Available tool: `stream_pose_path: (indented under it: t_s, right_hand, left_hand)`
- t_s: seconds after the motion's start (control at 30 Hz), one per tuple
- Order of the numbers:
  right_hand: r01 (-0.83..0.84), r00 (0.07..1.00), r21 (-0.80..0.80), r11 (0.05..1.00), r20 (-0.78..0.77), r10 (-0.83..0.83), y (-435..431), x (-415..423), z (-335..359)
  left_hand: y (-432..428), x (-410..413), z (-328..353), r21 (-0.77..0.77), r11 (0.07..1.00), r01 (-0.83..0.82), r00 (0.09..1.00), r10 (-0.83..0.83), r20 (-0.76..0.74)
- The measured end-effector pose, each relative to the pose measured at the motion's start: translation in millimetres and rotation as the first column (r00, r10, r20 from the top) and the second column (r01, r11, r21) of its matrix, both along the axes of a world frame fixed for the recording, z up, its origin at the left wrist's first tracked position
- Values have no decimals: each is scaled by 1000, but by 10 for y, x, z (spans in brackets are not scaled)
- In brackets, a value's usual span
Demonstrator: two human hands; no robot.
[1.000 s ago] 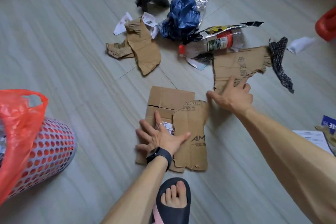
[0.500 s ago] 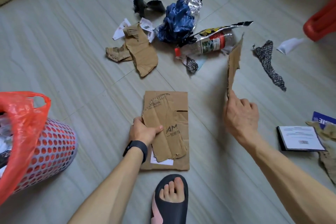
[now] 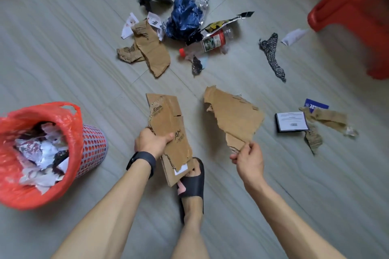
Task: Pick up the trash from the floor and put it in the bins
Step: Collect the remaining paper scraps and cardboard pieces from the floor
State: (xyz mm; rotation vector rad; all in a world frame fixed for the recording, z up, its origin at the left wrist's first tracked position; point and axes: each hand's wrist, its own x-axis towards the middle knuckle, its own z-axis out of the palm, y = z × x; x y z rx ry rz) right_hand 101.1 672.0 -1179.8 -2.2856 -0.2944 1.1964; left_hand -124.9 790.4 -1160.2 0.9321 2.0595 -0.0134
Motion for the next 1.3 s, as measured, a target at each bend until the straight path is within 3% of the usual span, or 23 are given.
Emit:
stream_pose_path:
  t_s: [0.13,0.37,0.6,0.87,1.0,1.2,1.3]
  right_hand:
    - [35,995,-104,994,-93,-45,-303,-31,1036]
    - [-7,997,-176,984,-72,-6,-124,333,3567]
    - [81,996,-100,992,-33,-84,506,796,5107]
    - [313,934,-31,949,-173,-313,1249,1518,5376]
    - [319,926,-87,944,-184,-329,1778,2161,5200]
    - [349,924,-22,937,-157,-348,2749,3276,5012]
    - [349,928,22,937,-146,-343,3206,3776,4977]
  left_hand:
    - [-165,-55,949,-43,999,30,999,-31,-26]
    - [172,63,3259,-98,992,77,997,-77,0]
    - [910,479,4920,9,992,123,992,-123,39]
    - [1975,1717,5368,51,986,158,986,-160,37]
    - [2543,2515,5250,81,978,191,979,-196,57]
    - [3490,3699,4965,87,943,322,947,-322,-18]
    - [3925,4289,4776,50,919,391,918,-394,51]
